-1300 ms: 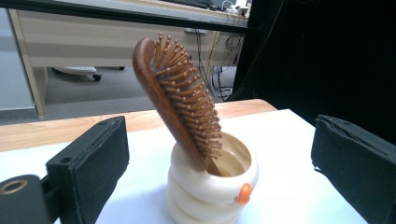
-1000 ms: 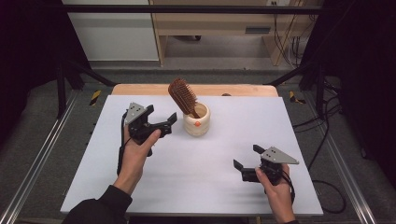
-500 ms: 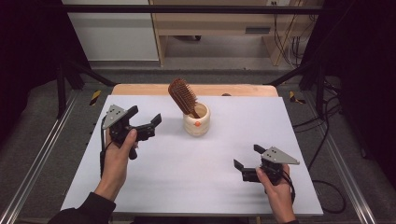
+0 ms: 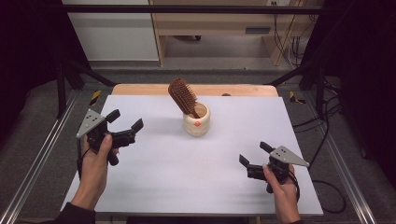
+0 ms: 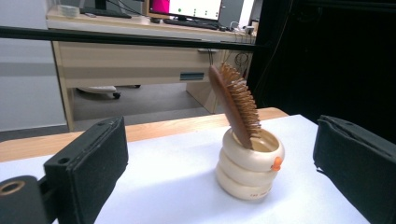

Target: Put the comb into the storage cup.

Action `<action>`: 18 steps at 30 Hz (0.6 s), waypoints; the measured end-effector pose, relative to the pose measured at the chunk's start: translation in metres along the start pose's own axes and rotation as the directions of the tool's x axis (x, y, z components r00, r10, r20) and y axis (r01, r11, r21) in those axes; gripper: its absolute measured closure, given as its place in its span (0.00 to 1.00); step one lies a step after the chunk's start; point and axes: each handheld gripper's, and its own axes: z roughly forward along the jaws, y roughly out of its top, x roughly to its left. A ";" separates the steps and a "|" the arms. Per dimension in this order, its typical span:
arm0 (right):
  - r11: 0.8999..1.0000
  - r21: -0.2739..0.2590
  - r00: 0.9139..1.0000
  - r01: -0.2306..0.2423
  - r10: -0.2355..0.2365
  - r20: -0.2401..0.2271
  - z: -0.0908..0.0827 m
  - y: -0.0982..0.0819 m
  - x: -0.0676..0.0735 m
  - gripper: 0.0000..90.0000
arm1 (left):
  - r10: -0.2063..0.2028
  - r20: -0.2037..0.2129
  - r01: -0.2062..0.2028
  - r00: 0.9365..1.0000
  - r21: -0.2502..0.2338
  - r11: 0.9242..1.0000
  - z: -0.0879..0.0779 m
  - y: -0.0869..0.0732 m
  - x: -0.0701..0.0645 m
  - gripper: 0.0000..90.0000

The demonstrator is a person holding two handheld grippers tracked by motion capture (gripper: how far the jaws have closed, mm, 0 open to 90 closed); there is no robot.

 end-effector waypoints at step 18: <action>0.999 -0.025 0.997 0.047 -0.046 0.057 -0.019 -0.008 -0.015 0.03 | 0.064 -0.027 -0.065 0.998 -0.021 0.998 -0.036 -0.013 0.019 0.04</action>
